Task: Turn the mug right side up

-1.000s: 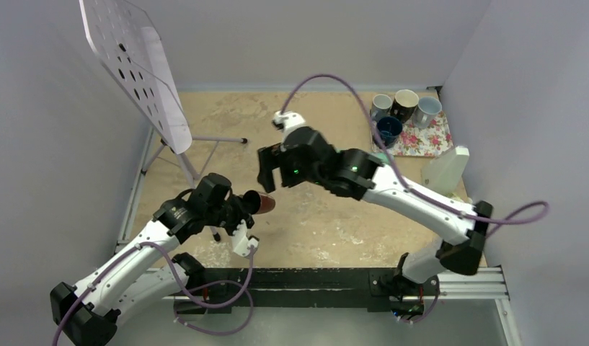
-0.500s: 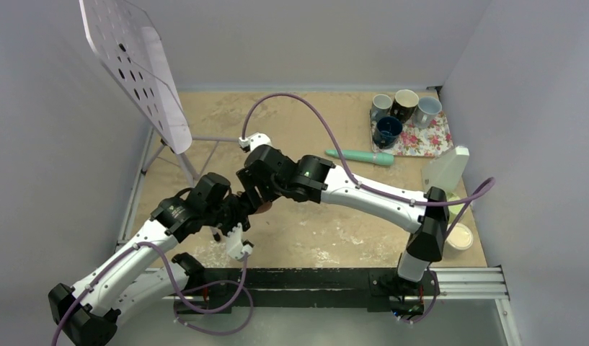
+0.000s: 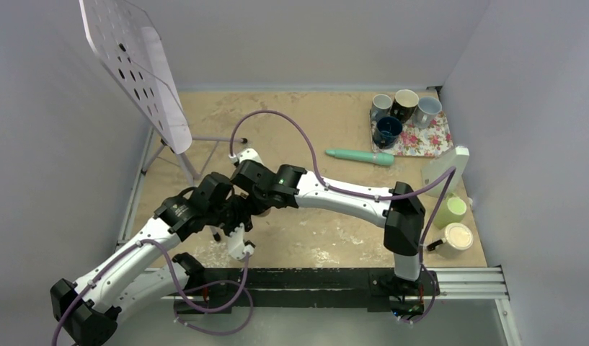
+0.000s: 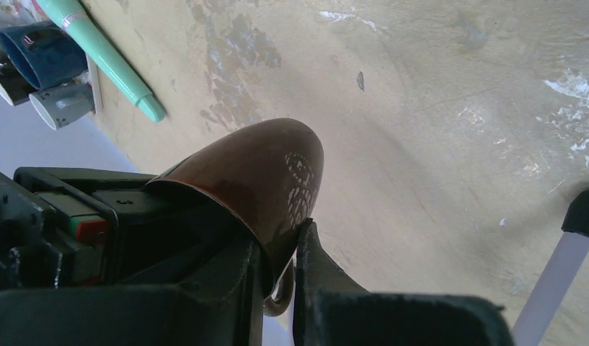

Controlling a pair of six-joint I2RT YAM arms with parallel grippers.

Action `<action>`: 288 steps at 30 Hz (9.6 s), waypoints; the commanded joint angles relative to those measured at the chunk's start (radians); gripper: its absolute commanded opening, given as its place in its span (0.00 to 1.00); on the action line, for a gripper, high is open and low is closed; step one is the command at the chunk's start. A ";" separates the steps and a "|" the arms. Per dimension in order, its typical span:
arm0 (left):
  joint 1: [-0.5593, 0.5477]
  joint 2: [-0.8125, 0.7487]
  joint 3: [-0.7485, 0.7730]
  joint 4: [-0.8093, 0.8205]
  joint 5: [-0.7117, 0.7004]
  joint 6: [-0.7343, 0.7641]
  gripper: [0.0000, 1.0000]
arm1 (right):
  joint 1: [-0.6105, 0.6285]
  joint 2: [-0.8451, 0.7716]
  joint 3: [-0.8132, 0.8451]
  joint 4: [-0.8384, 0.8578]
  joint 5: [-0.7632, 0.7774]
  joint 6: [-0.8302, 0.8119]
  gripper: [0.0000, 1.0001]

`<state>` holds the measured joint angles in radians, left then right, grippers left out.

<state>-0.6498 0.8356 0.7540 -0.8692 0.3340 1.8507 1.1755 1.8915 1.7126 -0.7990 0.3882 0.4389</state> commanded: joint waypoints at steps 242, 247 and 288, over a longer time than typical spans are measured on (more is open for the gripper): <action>0.012 0.025 -0.035 0.320 0.117 0.006 0.00 | -0.136 -0.253 0.041 -0.049 -0.065 -0.072 0.73; 0.012 0.031 -0.025 0.312 0.111 0.011 0.00 | -0.085 -0.237 0.022 -0.016 -0.107 -0.076 0.69; 0.013 -0.215 -0.289 0.871 0.248 -0.515 1.00 | -1.210 -0.551 -0.289 0.314 0.143 0.021 0.00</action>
<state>-0.6399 0.6514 0.4805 -0.0048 0.5571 1.4189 0.0719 1.3453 1.4403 -0.6651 0.5106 0.4774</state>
